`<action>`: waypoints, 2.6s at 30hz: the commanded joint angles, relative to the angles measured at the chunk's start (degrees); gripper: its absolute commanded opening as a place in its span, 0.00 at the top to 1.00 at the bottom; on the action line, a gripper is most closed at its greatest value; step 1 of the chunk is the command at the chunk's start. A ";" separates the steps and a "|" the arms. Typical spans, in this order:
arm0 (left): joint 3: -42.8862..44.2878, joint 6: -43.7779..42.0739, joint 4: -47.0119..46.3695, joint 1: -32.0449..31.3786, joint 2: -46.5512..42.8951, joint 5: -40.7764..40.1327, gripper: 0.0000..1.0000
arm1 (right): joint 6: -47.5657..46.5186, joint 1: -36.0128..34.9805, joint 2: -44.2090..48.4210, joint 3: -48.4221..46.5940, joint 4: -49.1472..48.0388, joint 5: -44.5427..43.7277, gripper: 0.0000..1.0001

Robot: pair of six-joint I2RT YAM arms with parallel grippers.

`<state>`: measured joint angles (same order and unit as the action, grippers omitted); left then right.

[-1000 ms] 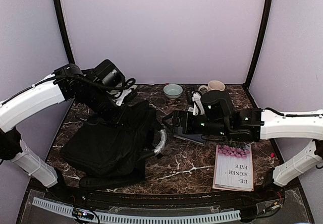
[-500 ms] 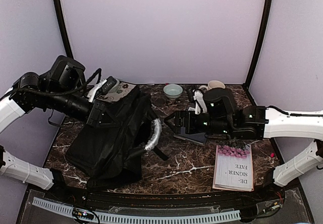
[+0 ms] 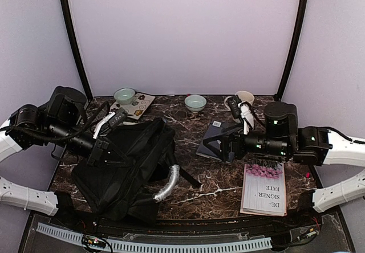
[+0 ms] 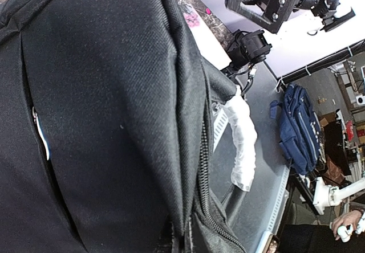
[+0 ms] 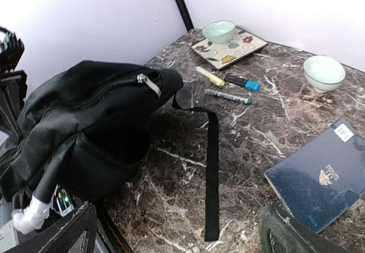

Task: Pack the student bag
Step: Pass from the left arm to the right

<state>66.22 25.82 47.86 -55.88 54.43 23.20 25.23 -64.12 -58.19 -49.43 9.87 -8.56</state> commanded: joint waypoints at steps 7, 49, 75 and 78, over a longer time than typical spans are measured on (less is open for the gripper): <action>-2.84 -5.57 -0.23 -0.19 -3.18 -5.26 1.00 | -4.97 -1.44 -13.07 -3.18 -8.74 13.41 0.01; -6.52 1.53 -10.14 -0.20 -3.54 -8.28 1.00 | 21.10 13.58 -41.18 -19.78 -25.12 50.47 0.49; 16.77 -14.34 5.19 -4.77 4.40 -18.54 0.02 | -33.35 8.88 -29.00 -33.56 9.65 23.31 1.00; 22.27 -17.21 10.45 -4.77 5.74 -19.83 0.03 | -39.63 7.50 -23.47 -26.84 4.72 20.62 1.00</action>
<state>83.07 15.46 47.35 -60.45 58.65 6.96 -0.10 -55.16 -89.69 -81.69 19.79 20.43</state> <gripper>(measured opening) 0.975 0.024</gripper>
